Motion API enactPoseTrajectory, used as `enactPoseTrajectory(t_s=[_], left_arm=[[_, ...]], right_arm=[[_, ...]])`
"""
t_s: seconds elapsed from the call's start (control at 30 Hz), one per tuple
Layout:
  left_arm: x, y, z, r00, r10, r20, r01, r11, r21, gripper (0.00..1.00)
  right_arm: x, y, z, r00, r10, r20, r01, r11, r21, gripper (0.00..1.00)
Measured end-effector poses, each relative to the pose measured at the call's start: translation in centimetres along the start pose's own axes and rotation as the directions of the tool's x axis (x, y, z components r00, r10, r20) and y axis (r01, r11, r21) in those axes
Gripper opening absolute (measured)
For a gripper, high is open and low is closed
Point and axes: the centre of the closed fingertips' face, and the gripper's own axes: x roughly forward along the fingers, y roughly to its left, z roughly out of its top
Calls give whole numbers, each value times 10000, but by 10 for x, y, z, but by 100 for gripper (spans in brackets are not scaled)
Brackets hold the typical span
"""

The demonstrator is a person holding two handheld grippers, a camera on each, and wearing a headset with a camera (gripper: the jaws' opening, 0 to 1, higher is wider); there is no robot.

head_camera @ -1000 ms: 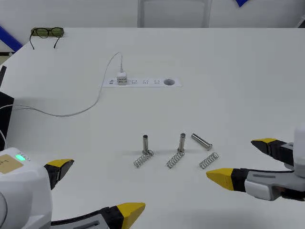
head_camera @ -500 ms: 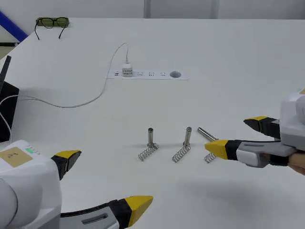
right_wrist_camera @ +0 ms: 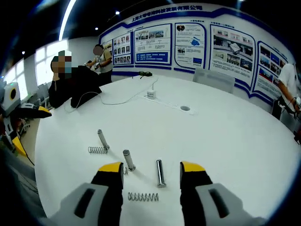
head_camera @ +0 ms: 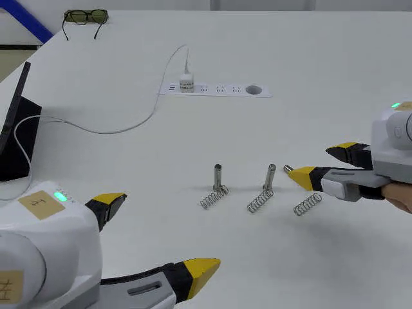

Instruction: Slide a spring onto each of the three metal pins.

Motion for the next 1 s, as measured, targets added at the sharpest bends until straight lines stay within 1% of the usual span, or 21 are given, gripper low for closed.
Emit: enactPoseTrajectory(t_s=[0.13,0.33,0.5,0.53,0.63,0.8,1.0], left_arm=[[2,0,0,10000,-24,21,24,10000,-58,90],[6,1,0,10000,-68,25,68,9999,-81,90],[9,2,0,10000,-76,10,76,9999,-133,89],[10,2,-1,10000,-67,-38,67,9999,-124,89],[11,2,-1,10000,-83,-35,82,9999,-114,89],[12,2,-4,9998,-124,-133,121,9997,-224,88],[13,3,-4,9998,-116,-147,112,9996,-260,88]], right_arm=[[12,-3,-5,9999,-28,-131,28,10000,-25,44],[26,-10,-8,9998,-53,-189,55,9999,91,37],[38,-12,-17,9992,97,-393,-70,9976,682,32],[41,-12,-20,9986,88,-522,-53,9978,668,30],[47,-12,-25,9979,118,-644,-73,9976,688,28],[54,-11,-27,9977,189,-648,-143,9974,702,23],[61,-13,-28,9971,195,-733,-149,9979,637,16]])
